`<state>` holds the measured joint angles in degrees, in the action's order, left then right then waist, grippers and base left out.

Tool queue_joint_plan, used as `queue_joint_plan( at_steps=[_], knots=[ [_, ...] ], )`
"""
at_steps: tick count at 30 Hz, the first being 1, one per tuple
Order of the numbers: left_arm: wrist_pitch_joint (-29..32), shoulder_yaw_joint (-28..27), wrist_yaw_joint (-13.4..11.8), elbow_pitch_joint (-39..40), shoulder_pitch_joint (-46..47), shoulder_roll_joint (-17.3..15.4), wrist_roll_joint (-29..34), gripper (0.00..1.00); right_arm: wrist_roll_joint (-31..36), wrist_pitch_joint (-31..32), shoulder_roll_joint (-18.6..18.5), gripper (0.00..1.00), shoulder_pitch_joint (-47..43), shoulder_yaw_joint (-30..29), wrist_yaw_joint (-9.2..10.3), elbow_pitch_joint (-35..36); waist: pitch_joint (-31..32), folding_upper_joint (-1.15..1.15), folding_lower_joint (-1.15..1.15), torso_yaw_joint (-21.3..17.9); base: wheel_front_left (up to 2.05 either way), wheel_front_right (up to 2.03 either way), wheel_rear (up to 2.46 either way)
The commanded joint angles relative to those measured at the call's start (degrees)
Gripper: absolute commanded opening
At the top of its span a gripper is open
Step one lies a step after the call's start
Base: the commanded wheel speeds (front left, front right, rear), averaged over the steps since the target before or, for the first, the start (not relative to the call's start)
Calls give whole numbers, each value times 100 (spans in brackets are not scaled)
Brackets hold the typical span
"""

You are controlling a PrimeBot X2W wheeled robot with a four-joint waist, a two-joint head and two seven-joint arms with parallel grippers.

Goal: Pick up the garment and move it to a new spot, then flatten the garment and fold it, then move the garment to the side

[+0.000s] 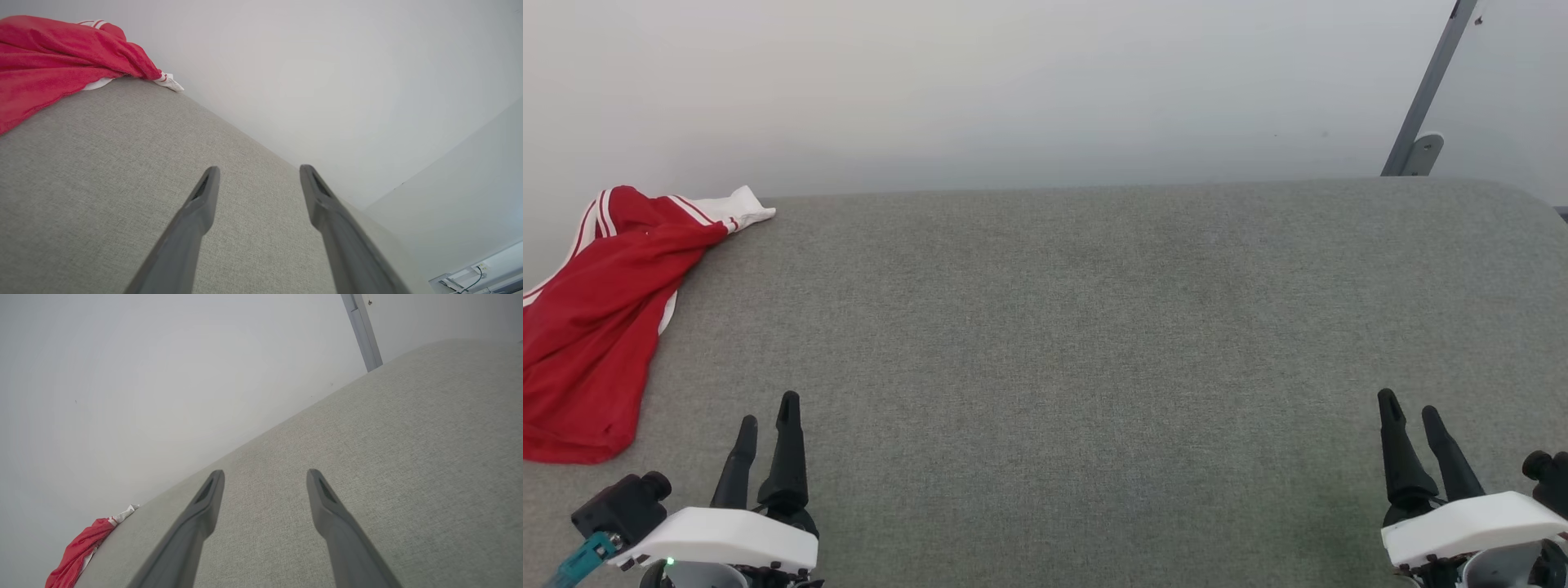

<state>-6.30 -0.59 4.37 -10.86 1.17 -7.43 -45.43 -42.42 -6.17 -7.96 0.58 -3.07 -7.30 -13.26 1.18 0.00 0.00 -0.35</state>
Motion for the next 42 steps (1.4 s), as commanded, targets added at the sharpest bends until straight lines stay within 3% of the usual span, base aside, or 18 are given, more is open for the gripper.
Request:
queue_joint_plan(
  at_steps=[1,17,42],
  knots=[
    [-67,-42,60,84,23,-4,243,100,213,-85,-61,100,17,0,-24,103,5,0,0,0,0,0,0],
    [-308,-185,230,151,-55,101,1311,100,1101,-322,-124,100,-87,32,-26,215,34,0,0,4,0,0,0],
    [-628,-204,299,246,-143,132,2643,100,2398,-644,-214,100,-208,35,-29,359,104,0,0,0,0,0,0]
  ],
)
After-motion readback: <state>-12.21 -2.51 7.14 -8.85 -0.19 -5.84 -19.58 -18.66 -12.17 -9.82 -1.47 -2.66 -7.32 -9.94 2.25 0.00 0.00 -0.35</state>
